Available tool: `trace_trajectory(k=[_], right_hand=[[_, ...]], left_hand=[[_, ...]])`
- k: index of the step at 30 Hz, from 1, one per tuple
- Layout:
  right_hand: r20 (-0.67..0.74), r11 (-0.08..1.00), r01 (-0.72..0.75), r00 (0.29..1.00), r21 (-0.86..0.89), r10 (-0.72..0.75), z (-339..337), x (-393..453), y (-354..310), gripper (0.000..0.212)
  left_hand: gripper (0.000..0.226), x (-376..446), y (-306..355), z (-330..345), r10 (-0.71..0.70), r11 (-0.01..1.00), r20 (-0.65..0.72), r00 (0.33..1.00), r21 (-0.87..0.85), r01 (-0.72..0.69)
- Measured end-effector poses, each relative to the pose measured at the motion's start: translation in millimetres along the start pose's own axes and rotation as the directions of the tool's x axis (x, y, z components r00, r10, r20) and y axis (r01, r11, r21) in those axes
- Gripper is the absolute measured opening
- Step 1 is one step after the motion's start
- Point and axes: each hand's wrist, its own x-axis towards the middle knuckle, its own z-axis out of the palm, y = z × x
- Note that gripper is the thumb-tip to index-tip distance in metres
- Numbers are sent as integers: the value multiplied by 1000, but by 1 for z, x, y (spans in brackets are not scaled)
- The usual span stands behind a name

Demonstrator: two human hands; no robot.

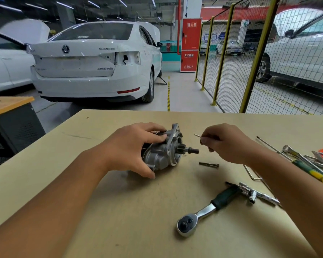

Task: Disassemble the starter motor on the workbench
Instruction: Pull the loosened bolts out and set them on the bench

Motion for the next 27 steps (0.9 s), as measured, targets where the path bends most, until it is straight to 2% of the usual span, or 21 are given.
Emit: trace_trajectory(k=[3, 6, 8, 10, 11, 13, 15, 18, 23, 25, 27], right_hand=[[-86, 996, 14, 996, 90, -6, 0, -2, -5, 14], [-99, 989, 56, 994, 137, -43, 3, -7, -14, 15], [-124, 984, 85, 990, 156, -66, 6, -8, -18, 14], [-155, 975, 91, 986, 203, -60, 8, -8, -22, 9], [-155, 967, 86, 987, 241, -50, 9, -8, -23, 7], [-125, 959, 81, 991, 271, -49, 10, -7, -25, 8], [-86, 965, 87, 994, 247, -67, 10, -8, -26, 10], [-42, 969, 98, 995, 226, -90, 7, -8, -26, 15], [-5, 963, 126, 992, 239, -129, 6, -10, -27, 16], [-3, 949, 160, 986, 270, -165, 6, -11, -29, 17], [25, 930, 190, 978, 314, -208, 6, -13, -31, 14]], left_hand=[[108, -1, -2, 0, -4, 1000, 13, 1000, -13, 4], [104, -3, -5, 2, -8, 997, -19, 1000, -72, 7], [89, -1, -5, 7, -9, 991, -98, 995, -131, -4], [72, 4, -2, 17, -43, 969, -248, 968, -246, -20], [70, 6, 0, 22, -82, 951, -289, 954, -310, -12], [78, 9, 2, 28, -139, 933, -253, 957, -356, 41], [87, 9, 2, 31, -156, 948, -169, 973, -301, 100], [96, 8, -3, 28, -109, 971, -103, 989, -223, 84], [138, 7, -8, 27, -53, 997, 67, 996, 61, 49], [145, 8, -7, 28, -47, 994, 73, 996, 106, 40], [141, 8, -5, 29, -20, 995, 32, 999, 97, 16]])
